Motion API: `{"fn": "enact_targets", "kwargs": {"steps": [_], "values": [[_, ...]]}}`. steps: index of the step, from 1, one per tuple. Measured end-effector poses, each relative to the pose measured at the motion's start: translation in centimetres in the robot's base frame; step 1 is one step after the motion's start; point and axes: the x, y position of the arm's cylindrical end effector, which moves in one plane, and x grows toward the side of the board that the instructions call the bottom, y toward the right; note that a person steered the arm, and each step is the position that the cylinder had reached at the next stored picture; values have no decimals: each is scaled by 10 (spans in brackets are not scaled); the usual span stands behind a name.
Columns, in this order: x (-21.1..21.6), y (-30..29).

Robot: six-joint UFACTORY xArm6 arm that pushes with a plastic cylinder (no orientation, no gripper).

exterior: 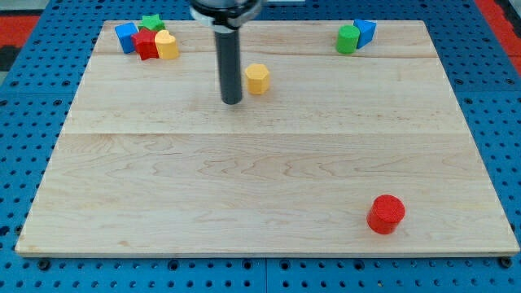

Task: Place the hexagon below the green circle

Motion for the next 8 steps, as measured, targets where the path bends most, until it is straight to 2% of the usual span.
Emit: {"fn": "enact_targets", "kwargs": {"steps": [1,3,6,7,8], "values": [[-31,25],[-33,129],[-74,201],[-53,204],[-10,240]]}}
